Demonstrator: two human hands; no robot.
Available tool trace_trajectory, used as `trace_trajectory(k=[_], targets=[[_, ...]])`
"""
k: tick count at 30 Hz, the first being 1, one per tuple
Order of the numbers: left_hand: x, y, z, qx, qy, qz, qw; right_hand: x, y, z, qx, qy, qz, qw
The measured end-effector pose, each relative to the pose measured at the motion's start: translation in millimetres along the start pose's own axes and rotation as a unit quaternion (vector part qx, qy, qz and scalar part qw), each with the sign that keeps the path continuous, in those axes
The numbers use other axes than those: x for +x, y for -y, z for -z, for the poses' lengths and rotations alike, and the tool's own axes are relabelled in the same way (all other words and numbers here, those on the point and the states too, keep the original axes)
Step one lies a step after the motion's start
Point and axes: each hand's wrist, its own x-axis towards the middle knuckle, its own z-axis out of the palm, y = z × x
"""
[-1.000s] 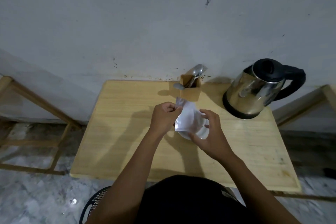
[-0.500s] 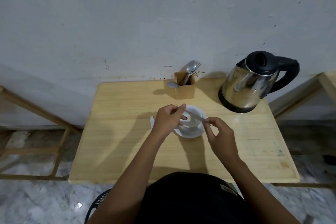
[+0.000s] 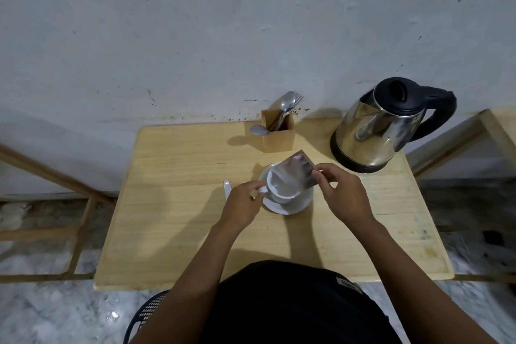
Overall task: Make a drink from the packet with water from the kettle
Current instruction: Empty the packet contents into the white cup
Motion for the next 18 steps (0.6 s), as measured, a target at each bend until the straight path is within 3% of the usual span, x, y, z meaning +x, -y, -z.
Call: trace_trajectory(k=[18], targets=[[3.0, 2.0, -2.9, -0.059, -0.01, -0.001, 0.998, 23.8, 0.7, -10.0, -0.114, -0.024, 0.116, 0.986]])
